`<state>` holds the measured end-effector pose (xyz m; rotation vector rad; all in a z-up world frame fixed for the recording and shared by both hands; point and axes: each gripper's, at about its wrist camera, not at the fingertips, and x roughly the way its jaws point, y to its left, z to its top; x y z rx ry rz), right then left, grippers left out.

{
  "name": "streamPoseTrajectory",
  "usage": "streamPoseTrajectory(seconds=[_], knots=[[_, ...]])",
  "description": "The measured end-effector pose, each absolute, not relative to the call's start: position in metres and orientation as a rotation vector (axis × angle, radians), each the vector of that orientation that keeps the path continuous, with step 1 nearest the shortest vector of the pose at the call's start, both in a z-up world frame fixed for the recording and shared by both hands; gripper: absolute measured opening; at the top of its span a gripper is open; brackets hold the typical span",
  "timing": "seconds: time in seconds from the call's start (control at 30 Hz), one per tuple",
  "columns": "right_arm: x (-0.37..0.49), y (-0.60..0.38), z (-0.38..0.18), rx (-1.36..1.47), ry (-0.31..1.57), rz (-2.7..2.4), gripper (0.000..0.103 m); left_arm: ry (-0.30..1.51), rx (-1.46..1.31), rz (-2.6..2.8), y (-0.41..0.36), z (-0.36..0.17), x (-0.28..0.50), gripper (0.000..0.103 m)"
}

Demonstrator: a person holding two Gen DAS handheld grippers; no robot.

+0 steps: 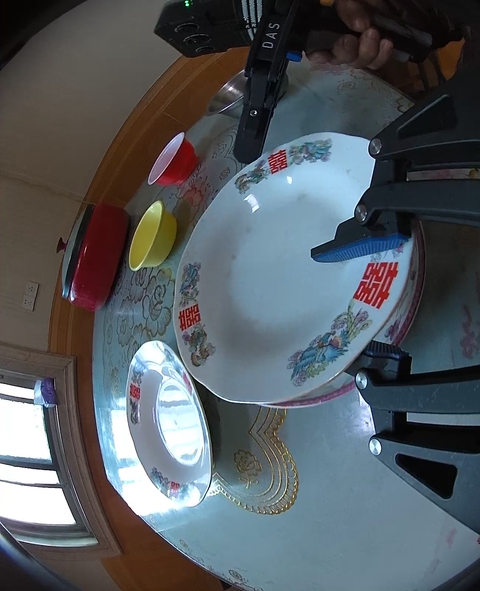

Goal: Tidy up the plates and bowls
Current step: 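Lower the large plate onto the floral plate and open the left gripper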

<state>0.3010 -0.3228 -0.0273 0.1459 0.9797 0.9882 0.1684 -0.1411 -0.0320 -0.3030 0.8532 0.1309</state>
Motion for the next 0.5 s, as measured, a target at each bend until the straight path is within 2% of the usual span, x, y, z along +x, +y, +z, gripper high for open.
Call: streamPoseTrajectory(seconds=[0.27,0.4,0.5], knots=[[0.310,-0.331,-0.023,0.157,0.940,0.887,0.033,0.869,-0.331,0.180,-0.131,-0.034,0.164,0.038],[0.319,-0.328,-0.036,0.130,0.993,0.819,0.033,0.852,-0.317,0.200,-0.130,-0.031,0.158,0.036],[0.314,-0.319,-0.042,0.098,1.010,0.849,0.028,0.840,-0.322,0.203,-0.129,-0.029,0.155,0.035]])
